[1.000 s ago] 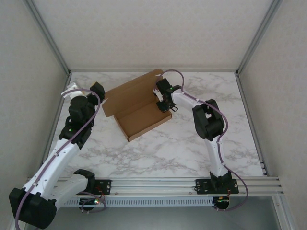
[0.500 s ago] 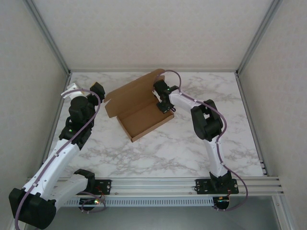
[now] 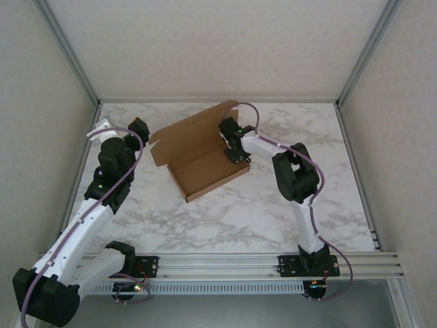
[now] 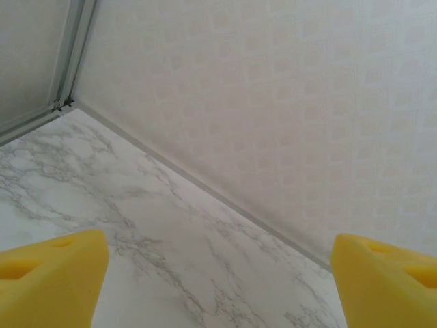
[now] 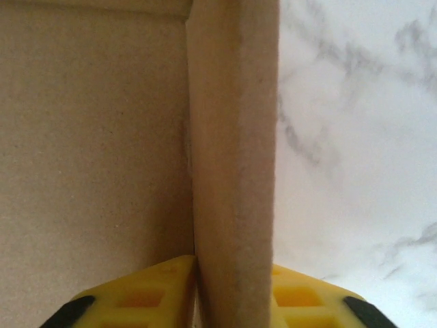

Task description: Fold the paper box

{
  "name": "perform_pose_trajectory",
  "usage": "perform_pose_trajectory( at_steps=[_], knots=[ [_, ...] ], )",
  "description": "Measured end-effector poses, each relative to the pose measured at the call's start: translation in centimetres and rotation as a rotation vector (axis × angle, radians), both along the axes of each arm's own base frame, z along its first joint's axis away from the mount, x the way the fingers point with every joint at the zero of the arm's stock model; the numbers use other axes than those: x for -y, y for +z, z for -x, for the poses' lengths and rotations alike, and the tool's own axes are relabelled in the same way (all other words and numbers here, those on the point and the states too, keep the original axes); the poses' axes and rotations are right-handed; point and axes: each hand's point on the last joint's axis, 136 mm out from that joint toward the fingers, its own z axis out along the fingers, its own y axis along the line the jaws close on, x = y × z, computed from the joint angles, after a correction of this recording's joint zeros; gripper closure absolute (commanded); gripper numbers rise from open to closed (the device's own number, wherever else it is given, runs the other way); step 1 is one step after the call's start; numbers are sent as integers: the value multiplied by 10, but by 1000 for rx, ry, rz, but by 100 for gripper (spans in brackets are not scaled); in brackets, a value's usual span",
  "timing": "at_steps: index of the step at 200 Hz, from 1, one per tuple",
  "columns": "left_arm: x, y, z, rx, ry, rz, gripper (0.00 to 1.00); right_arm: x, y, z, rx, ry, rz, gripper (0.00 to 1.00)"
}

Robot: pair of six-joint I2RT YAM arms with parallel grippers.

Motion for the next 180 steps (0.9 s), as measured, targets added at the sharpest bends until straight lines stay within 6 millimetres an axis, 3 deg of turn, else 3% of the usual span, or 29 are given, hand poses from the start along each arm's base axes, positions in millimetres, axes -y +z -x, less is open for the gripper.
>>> perform_pose_trajectory(
  at_steps=[35,73,92,127,162,180],
  knots=[
    [0,-9,0,-12,0,-4,15,-1,9,23,-55,-61,-178,43],
    [1,-10,-1,-11,-9,-7,11,-4,60,39,3,-118,-451,43],
    [10,-8,-3,-3,-56,-15,10,10,93,30,125,-170,-565,38],
    [18,-15,-9,-25,-109,-30,8,39,140,3,332,-225,-666,40],
    [22,-16,-9,-31,-152,-41,10,33,169,-46,446,-122,-766,36],
    [19,-15,-3,-28,-151,-40,10,26,172,-58,484,-30,-787,34]
  ],
)
